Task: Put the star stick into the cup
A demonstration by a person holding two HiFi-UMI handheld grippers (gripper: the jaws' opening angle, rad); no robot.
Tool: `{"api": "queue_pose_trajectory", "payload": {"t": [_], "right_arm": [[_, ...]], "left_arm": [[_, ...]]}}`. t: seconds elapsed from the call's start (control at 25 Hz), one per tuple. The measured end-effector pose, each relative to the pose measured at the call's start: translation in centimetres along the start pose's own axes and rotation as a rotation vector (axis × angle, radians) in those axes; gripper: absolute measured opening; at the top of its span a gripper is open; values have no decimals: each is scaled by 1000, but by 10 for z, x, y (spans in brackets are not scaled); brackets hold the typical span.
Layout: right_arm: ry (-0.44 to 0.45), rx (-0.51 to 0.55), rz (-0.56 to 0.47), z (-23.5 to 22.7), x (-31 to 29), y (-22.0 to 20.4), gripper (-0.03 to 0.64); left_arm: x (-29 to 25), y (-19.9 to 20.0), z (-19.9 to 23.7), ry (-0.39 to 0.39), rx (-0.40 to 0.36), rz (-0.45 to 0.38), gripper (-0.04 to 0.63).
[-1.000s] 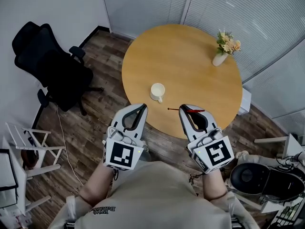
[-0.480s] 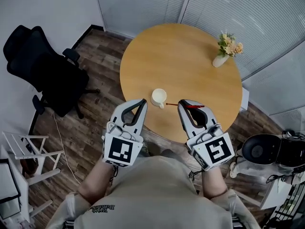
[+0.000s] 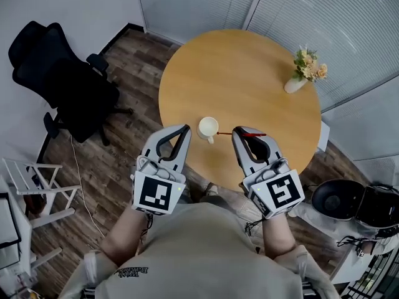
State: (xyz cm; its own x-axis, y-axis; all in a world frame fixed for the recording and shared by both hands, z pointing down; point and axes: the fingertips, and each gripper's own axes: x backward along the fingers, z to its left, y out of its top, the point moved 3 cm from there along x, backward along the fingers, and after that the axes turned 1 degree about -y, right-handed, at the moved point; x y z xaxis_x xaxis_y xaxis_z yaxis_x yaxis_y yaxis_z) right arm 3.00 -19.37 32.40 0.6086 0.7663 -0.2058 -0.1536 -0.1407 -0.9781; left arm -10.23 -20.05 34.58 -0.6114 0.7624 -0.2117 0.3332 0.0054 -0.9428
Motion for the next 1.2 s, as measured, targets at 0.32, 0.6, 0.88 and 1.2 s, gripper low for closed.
{"api": "queue_pose_trajectory", "payload": {"t": [0.32, 0.6, 0.88, 1.2], "right_arm": [[51, 7, 16, -21, -22, -12, 35], [73, 15, 41, -33, -55, -31, 35], [79, -55, 108, -42, -87, -78, 35], [60, -126, 215, -49, -120, -147, 35]], "left_arm": [[-24, -6, 7, 80, 17, 33, 21], [-44, -12, 16, 112, 106, 20, 21], [-67, -48, 17, 88, 81, 72, 21], [-89, -97, 9, 58, 141, 147, 21]]}}
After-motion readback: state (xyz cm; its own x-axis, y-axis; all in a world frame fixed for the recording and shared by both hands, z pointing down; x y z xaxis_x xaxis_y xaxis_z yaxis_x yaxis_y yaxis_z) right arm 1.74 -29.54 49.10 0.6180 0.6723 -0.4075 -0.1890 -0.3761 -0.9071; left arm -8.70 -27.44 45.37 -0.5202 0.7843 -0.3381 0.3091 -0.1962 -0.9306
